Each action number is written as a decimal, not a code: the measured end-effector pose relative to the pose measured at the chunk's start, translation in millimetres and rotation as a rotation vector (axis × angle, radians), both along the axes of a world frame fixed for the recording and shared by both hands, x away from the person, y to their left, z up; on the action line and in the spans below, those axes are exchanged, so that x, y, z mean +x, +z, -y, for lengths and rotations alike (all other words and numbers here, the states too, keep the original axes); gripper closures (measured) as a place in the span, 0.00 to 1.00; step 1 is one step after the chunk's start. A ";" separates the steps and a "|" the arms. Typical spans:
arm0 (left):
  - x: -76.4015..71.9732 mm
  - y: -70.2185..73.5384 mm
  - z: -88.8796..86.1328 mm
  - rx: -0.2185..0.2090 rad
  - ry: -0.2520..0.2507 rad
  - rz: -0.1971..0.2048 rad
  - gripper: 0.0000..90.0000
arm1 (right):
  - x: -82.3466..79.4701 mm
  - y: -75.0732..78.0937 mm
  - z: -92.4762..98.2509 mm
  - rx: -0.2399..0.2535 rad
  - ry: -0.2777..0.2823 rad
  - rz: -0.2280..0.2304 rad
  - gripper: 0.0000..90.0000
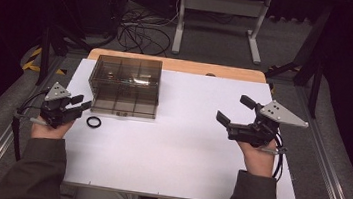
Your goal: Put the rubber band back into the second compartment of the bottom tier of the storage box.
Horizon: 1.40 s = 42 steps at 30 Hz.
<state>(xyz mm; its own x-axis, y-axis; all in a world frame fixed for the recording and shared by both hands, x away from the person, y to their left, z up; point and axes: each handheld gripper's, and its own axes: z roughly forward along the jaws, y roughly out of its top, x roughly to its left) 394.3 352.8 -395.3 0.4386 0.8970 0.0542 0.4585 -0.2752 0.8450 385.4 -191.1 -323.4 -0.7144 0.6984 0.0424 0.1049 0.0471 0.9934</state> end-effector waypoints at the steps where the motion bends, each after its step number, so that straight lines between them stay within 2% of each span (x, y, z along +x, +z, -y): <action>1: 0.7 -1.0 -0.2 -0.001 0.003 -0.002 0.66 | -0.1 0.2 0.1 0.000 -0.001 0.002 0.02; 3: 1.8 -2.7 -0.2 -0.001 0.007 -0.013 0.69 | -0.5 0.5 0.4 0.001 -0.003 0.001 0.02; 8: 5.9 -9.6 -0.5 0.038 0.025 -0.055 0.70 | -0.9 0.7 0.3 0.001 -0.003 0.001 0.02; 22: 13.8 -23.1 -0.8 0.096 0.039 -0.158 0.75 | -2.1 1.9 0.8 0.001 -0.006 0.004 0.02; 42: 21.2 -38.5 0.8 0.132 0.050 -0.233 0.80 | -2.9 3.0 1.2 0.002 -0.007 0.012 0.02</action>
<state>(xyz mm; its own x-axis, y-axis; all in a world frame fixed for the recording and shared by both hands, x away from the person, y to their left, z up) 415.5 351.9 -433.8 0.4079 0.9099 0.0748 0.6524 -0.3478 0.6734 382.5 -192.3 -320.4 -0.7103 0.7030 0.0353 0.0935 0.0445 0.9946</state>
